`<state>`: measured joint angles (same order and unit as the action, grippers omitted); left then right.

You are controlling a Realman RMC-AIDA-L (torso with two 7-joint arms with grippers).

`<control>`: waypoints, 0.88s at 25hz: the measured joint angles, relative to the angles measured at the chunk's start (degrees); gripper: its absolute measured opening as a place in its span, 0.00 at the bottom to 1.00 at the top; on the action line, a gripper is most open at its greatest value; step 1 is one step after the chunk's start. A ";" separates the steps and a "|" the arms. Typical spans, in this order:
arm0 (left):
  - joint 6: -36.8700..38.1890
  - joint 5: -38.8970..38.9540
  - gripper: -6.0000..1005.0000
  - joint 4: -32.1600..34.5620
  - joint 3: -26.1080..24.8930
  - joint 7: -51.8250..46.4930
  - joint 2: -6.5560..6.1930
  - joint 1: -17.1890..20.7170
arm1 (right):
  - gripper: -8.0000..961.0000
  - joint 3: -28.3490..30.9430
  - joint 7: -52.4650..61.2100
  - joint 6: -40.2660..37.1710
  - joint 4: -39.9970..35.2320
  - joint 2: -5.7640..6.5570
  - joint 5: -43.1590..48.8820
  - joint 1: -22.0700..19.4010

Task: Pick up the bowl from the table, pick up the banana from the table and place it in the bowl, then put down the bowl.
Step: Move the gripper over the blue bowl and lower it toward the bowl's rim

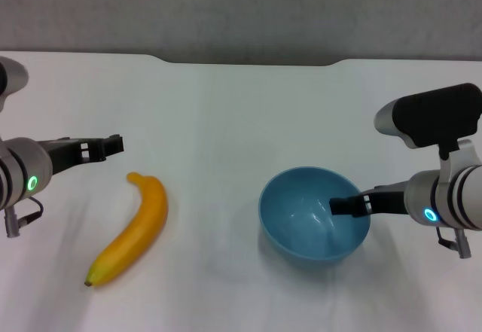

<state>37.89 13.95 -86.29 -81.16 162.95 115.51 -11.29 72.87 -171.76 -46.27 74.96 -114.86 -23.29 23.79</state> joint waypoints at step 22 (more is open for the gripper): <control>-0.33 -0.46 0.86 1.04 -0.05 -0.02 0.26 -0.66 | 0.87 -2.29 0.02 8.93 -9.33 -0.19 -1.85 0.53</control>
<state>37.55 13.48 -85.25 -81.21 162.93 115.77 -11.95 70.57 -171.74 -37.34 65.63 -115.05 -25.13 24.32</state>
